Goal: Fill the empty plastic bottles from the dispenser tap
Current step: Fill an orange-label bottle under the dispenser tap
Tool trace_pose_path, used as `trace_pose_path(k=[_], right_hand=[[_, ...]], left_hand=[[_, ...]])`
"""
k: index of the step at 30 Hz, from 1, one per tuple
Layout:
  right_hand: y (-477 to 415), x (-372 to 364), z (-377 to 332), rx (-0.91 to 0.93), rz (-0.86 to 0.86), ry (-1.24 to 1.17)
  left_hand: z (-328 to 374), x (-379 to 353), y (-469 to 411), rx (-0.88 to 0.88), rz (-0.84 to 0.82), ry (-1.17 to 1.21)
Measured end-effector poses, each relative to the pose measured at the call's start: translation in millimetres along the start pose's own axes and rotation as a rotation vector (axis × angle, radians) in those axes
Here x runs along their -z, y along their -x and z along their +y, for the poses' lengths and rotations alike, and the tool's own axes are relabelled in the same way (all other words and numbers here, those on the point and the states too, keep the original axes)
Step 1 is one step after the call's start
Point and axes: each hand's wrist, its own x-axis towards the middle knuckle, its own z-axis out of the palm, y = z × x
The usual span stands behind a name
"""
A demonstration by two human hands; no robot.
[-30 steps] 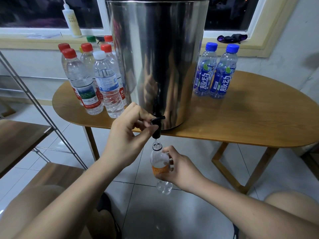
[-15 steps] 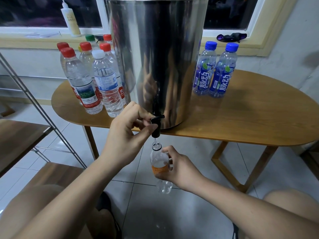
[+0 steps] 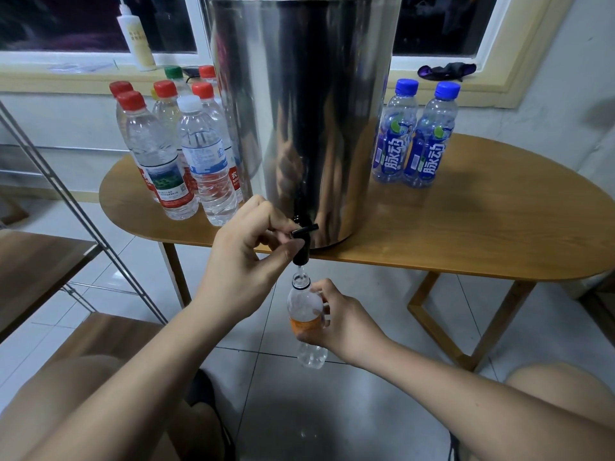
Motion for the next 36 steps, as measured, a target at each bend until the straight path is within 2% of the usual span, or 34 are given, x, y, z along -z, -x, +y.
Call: trace_pose_path(k=[36], right_hand=[[2.0, 0.7, -1.9, 0.018, 0.007, 0.005]], left_hand=[[4.0, 2.4, 0.0, -0.015, -0.001, -0.029]])
